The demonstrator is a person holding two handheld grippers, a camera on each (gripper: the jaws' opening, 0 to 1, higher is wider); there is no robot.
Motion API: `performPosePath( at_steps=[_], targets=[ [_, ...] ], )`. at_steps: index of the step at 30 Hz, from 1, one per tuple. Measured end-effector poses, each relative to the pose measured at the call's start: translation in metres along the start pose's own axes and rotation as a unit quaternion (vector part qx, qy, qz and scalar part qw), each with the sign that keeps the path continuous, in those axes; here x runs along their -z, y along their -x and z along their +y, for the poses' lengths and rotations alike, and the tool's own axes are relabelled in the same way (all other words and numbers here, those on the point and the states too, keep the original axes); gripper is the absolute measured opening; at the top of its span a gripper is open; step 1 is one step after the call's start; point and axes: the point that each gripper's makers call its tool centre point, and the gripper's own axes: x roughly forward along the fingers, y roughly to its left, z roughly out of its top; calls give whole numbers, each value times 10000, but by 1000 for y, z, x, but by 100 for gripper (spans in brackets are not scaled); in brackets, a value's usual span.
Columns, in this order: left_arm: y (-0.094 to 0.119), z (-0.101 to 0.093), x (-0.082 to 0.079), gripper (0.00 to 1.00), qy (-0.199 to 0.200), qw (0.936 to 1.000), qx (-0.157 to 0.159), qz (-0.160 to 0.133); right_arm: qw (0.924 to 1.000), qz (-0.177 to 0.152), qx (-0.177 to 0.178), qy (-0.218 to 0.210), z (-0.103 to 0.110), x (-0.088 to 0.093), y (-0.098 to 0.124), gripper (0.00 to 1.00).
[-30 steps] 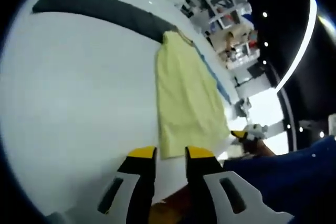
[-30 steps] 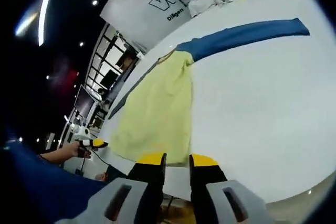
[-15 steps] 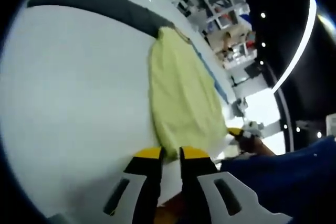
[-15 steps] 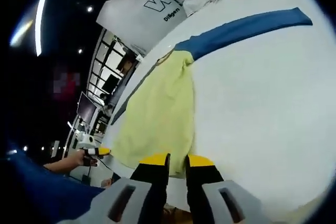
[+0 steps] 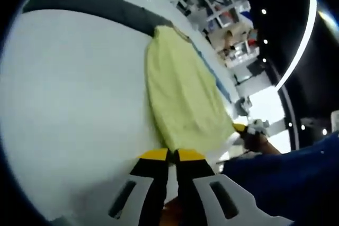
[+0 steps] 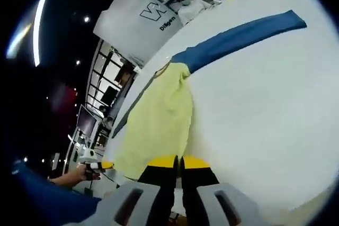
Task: Fold the garment on the visible template until the final outline fits inside the template.
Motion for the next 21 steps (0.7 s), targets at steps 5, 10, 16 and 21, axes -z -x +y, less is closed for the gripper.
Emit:
performPosePath(
  at_steps=[5, 10, 16, 21],
  targets=[
    [-4, -12, 7, 1, 48, 9999, 95, -75, 9968, -432, 15, -680, -6, -5, 16, 0],
    [-7, -15, 14, 1, 118, 9998, 119, -88, 9938, -572, 92, -946, -11, 3, 18, 0],
    [-1, 0, 16, 1, 316, 9994, -3, -164, 9929, -500, 109, -1078, -4, 18, 12, 0],
    [5, 2, 10, 1, 349, 9991, -10, -236, 9950, -345, 16, -941, 11, 26, 1, 0]
  ],
)
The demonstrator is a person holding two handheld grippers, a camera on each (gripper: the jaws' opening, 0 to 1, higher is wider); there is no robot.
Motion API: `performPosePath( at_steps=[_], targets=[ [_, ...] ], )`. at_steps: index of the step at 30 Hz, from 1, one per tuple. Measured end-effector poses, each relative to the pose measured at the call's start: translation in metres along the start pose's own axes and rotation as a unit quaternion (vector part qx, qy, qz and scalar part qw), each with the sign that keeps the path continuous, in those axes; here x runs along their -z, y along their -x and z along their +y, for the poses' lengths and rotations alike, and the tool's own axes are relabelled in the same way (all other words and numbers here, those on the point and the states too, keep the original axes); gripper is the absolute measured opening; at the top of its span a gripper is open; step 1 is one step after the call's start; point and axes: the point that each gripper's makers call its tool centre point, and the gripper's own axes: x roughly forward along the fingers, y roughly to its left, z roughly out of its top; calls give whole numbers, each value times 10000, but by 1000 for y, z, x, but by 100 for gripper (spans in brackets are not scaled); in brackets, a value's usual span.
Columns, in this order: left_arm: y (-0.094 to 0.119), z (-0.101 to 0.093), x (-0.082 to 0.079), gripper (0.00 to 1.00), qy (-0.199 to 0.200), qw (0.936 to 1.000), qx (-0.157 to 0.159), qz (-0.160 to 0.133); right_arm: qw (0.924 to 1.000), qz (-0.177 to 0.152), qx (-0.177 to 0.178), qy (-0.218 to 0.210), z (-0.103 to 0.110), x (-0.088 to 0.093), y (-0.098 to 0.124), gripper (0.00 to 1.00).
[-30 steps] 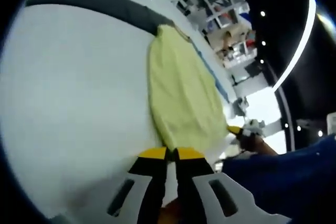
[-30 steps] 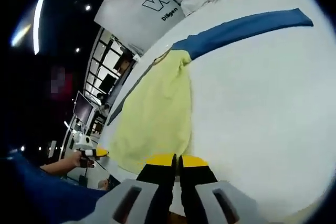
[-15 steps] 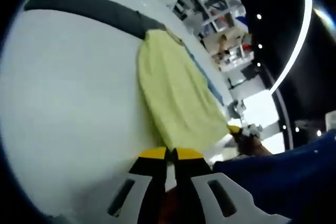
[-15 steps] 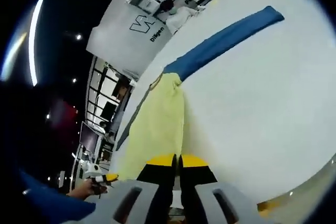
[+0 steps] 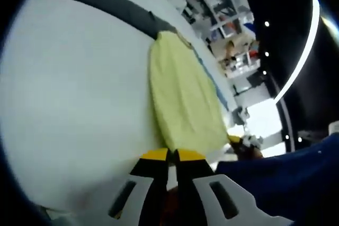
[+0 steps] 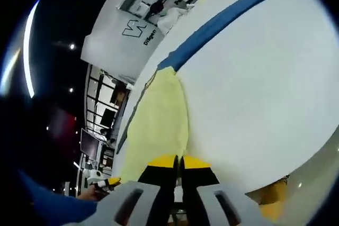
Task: Fold the garment on the visible template until the final outline fits inside the template.
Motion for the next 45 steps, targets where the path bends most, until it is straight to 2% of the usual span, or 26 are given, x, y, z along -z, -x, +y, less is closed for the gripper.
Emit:
performPosePath(
  at_steps=[4, 9, 12, 14, 18, 20, 23, 25, 27, 29, 30, 32, 37, 41, 43, 44, 45],
  targets=[
    [-1, 1, 1, 1, -33, 10000, -16, 63, 9999, 105, -47, 79, -1, 0, -4, 0],
    [-2, 3, 2, 1, -19, 10000, -33, 81, 9998, 46, 141, 111, -21, -10, 13, 0],
    [-2, 2, 3, 1, -1, 10000, 21, 94, 10000, 50, 30, 32, -17, -10, 13, 0],
    [-1, 2, 2, 1, -1, 10000, 14, 63, 9999, 129, 41, 81, -12, -2, 5, 0],
    [2, 7, 0, 1, 45, 10000, -19, 17, 9986, 467, -202, 106, 1, 17, -8, 0],
    [3, 9, -1, 1, 60, 10000, -35, -7, 9983, 523, -226, 134, 2, 20, -10, 0],
    [4, 9, -2, 1, 58, 10000, -34, -28, 9985, 469, -137, 245, -1, 15, -7, 0],
    [5, 8, -3, 1, 34, 10000, -9, -35, 9981, 405, -100, 462, -5, 8, -2, 0],
    [6, 6, -3, 1, -35, 10000, -5, -66, 9979, 371, -84, 531, -6, 4, 1, 4],
    [7, 6, -3, 1, -45, 10000, -15, -78, 9983, 265, -34, 527, -11, -8, 7, 8],
    [9, 6, -2, 2, -44, 9999, -34, -103, 9985, 144, -2, 535, -14, -21, 10, 8],
    [15, 9, -1, 2, -13, 9998, -58, -165, 9980, 43, 55, 628, -17, -35, 11, 8],
    [27, 15, -1, 0, 22, 9993, -169, -318, 9945, -206, 132, 1020, -11, -79, 1, 14],
    [40, 18, -14, 2, 192, 9963, -220, -808, 9906, -500, 104, 1270, -2, -114, -16, 22],
    [43, 18, -19, 6, 276, 9944, -226, -991, 9830, -843, 368, 1590, -8, -150, -29, 25],
    [46, 18, -28, 9, 293, 9910, -260, -1282, 9781, -990, 537, 1751, -14, -167, -34, 25],
    [48, 17, -32, 11, 312, 9889, -291, -1424, 9747, -1060, 629, 1866, -15, -174, -36, 25]
  ],
)
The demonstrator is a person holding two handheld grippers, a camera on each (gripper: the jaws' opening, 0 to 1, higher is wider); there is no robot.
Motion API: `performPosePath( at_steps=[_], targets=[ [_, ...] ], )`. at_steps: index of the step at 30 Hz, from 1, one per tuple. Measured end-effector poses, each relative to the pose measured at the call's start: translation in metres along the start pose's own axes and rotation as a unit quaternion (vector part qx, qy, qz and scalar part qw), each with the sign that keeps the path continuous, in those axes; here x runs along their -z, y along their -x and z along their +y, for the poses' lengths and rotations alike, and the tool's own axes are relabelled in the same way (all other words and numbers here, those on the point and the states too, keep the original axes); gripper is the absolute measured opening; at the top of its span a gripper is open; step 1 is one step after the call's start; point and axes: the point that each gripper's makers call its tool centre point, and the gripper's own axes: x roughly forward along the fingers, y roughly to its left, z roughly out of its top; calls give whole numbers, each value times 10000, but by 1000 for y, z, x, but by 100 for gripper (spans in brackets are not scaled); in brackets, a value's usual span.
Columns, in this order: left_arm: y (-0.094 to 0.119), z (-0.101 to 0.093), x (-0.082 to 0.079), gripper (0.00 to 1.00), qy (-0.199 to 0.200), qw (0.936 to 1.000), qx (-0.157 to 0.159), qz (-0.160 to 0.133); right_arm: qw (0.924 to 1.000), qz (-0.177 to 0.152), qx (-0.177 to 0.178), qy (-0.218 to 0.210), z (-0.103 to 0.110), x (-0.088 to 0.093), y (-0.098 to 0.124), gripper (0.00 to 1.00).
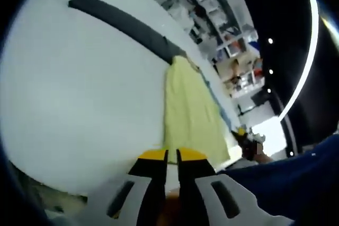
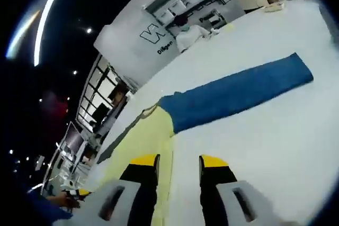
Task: Fold the garment on the visible template until the final outline fits inside the template.
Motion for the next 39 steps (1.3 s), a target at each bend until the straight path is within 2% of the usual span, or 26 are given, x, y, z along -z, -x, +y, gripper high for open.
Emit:
performPosePath(
  at_steps=[1, 4, 5, 7, 8, 11, 13, 14, 15, 16, 17, 19, 20, 21, 25, 29, 35, 37, 38, 39],
  targets=[
    [1, 0, -4, 13, 81, 9998, -21, -158, 9990, -170, 227, 338, -15, -16, -12, 24],
    [1, -2, -6, 11, 134, 9996, 22, -244, 9948, -204, 446, 896, -28, -32, -29, 25],
    [-1, -4, -4, 12, 145, 9996, 1, -261, 9904, -20, 678, 1204, -45, -37, -43, 24],
    [-3, -6, -1, 13, 134, 9996, -36, -249, 9860, 39, 823, 1448, -50, -35, -45, 18],
    [-4, -7, 0, 13, 119, 9996, -42, -248, 9839, 90, 856, 1564, -55, -37, -54, 15],
    [-6, -16, 7, 12, 122, 9996, -16, -259, 9846, 203, 907, 1478, -67, -39, -66, 10],
    [-7, -18, 12, 12, 120, 9996, -55, -267, 9787, 487, 990, 1729, -73, -30, -64, 2],
    [-8, -18, 15, 12, 126, 9995, -90, -263, 9755, 632, 933, 1887, -78, -24, -70, 0],
    [-8, -18, 17, 12, 125, 9995, -101, -267, 9725, 360, 850, 2138, -77, -34, -72, 0],
    [-9, -19, 19, 12, 134, 9995, -109, -272, 9758, 501, 911, 1926, -81, -27, -69, 0],
    [-9, -19, 21, 12, 156, 9994, -116, -274, 9752, 446, 844, 1998, -82, -29, -69, 0],
    [-11, -21, 26, 12, 209, 9993, -154, -267, 9647, 528, 731, 2473, -79, -30, -69, 0],
    [-12, -22, 28, 12, 213, 9993, -167, -261, 9567, 542, 663, 2781, -79, -31, -68, 0],
    [-13, -22, 28, 12, 215, 9993, -173, -257, 9565, 536, 650, 2792, -79, -31, -67, 0],
    [-16, -26, 29, 11, 232, 9991, -201, -278, 9696, 357, 613, 2341, -92, -42, -65, 0],
    [-20, -30, 26, 11, 157, 9993, -204, -257, 9669, 347, 629, 2450, -104, -46, -62, 0],
    [-21, -35, 21, 11, 119, 9994, -170, -288, 9708, 275, 764, 2257, -115, -54, -59, 0],
    [-21, -36, 19, 11, 108, 9993, -148, -314, 9759, 255, 996, 1923, -122, -58, -55, 0],
    [-22, -38, 14, 12, 105, 9992, -121, -363, 9881, 149, 1063, 1101, -125, -61, -55, 0],
    [-22, -39, 9, 12, 110, 9990, -97, -412, 9931, -304, 703, 889, -107, -71, -51, 0]
  ],
)
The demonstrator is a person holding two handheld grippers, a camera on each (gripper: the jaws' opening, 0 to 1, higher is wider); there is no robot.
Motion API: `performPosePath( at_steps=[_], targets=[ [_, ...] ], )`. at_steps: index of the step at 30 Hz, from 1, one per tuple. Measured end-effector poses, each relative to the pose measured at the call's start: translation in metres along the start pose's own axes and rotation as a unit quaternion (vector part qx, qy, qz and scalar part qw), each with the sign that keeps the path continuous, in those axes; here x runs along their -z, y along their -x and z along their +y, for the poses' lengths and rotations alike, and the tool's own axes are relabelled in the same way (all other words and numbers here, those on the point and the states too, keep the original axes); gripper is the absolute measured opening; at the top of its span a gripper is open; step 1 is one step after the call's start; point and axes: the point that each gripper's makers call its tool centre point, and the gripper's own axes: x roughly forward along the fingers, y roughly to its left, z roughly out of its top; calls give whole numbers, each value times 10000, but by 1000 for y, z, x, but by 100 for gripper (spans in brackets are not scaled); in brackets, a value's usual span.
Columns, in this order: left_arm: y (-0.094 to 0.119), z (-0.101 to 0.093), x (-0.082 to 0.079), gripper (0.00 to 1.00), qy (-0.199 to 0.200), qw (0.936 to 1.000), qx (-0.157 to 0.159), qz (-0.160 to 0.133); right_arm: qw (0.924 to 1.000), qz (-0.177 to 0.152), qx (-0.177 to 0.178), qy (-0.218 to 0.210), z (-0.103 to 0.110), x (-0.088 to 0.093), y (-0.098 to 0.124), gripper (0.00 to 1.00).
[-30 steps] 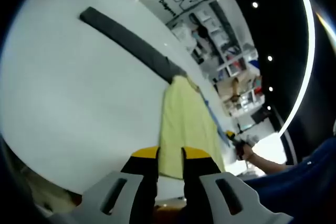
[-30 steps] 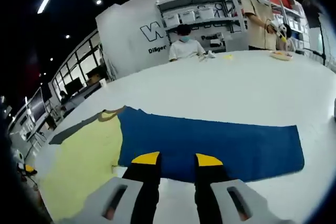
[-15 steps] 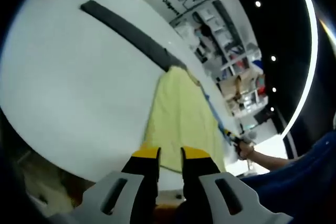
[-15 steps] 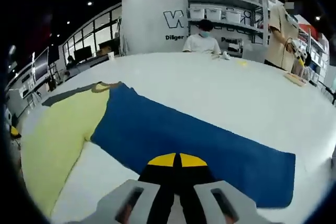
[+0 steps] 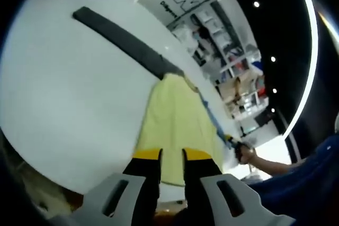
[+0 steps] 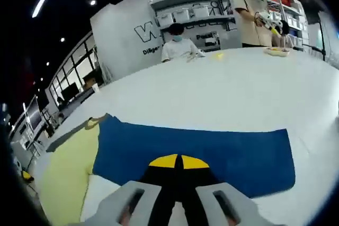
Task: Fold the garment on the visible template until the final outline fits inside the template.
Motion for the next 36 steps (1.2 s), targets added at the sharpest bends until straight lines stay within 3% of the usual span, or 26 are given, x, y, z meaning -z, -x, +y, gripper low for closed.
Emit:
performPosePath(
  at_steps=[1, 2, 5, 8, 11, 12, 13, 17, 20, 24, 26, 31, 34, 36],
  targets=[
    [0, 0, -2, 13, 0, 10000, 11, -24, 9999, -129, -40, -82, 11, -4, 7, 0],
    [-2, 1, -9, 13, -6, 10000, 43, -83, 9999, -81, -40, -63, 9, 3, 12, 0],
    [-5, 3, -16, 19, -10, 9999, 62, -121, 9997, -151, -148, -154, 16, 2, 30, 15],
    [-9, 8, -31, 25, -18, 9996, 21, -293, 9992, -165, -220, -277, 16, 1, 40, 15],
    [-11, 15, -49, 29, 237, 9978, -32, -623, 9989, -217, -252, -327, 23, 9, 60, 20],
    [-12, 22, -64, 31, 481, 9946, -85, -910, 9978, -260, -343, -511, 34, 13, 70, 20],
    [-11, 24, -68, 32, 552, 9935, -91, -990, 9971, -283, -402, -576, 34, 16, 73, 20],
    [-7, 51, -111, 34, 1402, 9748, -135, -1733, 9952, -231, -444, -836, 47, 37, 92, 22],
    [-3, 71, -137, 34, 1721, 9623, -199, -2095, 9940, -210, -496, -951, 65, 49, 105, 24],
    [0, 86, -158, 35, 1674, 9590, -307, -2267, 9942, -150, -533, -917, 88, 60, 120, 29],
    [2, 98, -171, 36, 1762, 9539, -374, -2399, 9926, -170, -649, -1016, 99, 64, 128, 31],
    [13, 126, -201, 44, 1877, 9352, -641, -2933, 9923, -144, -773, -952, 122, 70, 141, 31],
    [18, 141, -209, 48, 1999, 9269, -808, -3072, 9935, -8, -638, -945, 118, 80, 146, 31],
    [22, 148, -216, 48, 2145, 9172, -788, -3263, 9930, -11, -606, -1009, 117, 82, 151, 31]
  ],
)
